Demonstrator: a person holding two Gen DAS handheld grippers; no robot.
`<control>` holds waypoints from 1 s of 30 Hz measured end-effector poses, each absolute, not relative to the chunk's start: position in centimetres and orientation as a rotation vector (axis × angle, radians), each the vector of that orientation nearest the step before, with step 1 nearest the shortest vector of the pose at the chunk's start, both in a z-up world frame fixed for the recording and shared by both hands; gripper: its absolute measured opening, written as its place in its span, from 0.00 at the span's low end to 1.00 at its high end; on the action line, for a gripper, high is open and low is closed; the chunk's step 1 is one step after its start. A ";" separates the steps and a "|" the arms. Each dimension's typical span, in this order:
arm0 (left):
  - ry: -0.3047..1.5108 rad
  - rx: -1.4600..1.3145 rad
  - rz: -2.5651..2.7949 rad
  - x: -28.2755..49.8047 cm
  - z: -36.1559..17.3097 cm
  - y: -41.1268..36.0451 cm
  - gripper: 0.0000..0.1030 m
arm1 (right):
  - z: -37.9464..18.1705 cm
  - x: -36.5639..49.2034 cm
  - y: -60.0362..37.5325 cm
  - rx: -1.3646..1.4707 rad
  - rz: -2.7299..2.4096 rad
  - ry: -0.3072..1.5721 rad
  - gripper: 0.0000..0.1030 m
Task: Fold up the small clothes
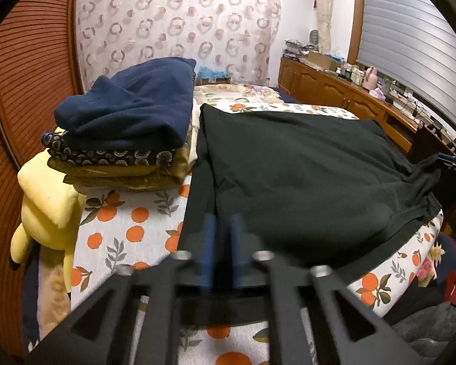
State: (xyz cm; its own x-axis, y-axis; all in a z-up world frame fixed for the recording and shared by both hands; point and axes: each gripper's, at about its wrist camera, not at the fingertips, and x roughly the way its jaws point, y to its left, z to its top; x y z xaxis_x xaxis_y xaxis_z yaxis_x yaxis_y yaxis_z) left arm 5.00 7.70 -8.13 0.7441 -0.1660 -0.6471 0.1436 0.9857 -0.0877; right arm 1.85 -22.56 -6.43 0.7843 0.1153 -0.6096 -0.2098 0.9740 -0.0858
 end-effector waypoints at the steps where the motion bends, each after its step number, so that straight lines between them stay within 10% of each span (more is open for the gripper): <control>1: 0.708 -0.040 -0.173 5.0 -8.2 7.9 0.37 | -6.1 1.8 -21.8 -0.159 0.189 0.627 0.48; 5: 0.721 -0.059 -0.182 5.3 -8.2 8.0 0.46 | -5.4 1.1 -19.8 -0.154 0.244 0.576 0.50; 9: 0.742 -0.069 -0.192 6.0 -8.9 7.9 0.78 | -5.7 0.3 -18.6 -0.173 0.284 0.538 0.52; 30: 0.869 -0.040 -0.100 8.2 -12.3 7.6 0.78 | -6.0 1.7 -21.0 -0.201 0.372 0.567 0.56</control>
State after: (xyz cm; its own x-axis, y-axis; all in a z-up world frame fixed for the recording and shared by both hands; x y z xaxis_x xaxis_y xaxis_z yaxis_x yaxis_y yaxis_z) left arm 8.21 7.64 -12.28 0.6409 -0.1038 -0.7605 0.0712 0.9946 -0.0758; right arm 1.66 -21.02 -5.99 0.7796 0.2872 -0.5565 -0.3965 0.9142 -0.0835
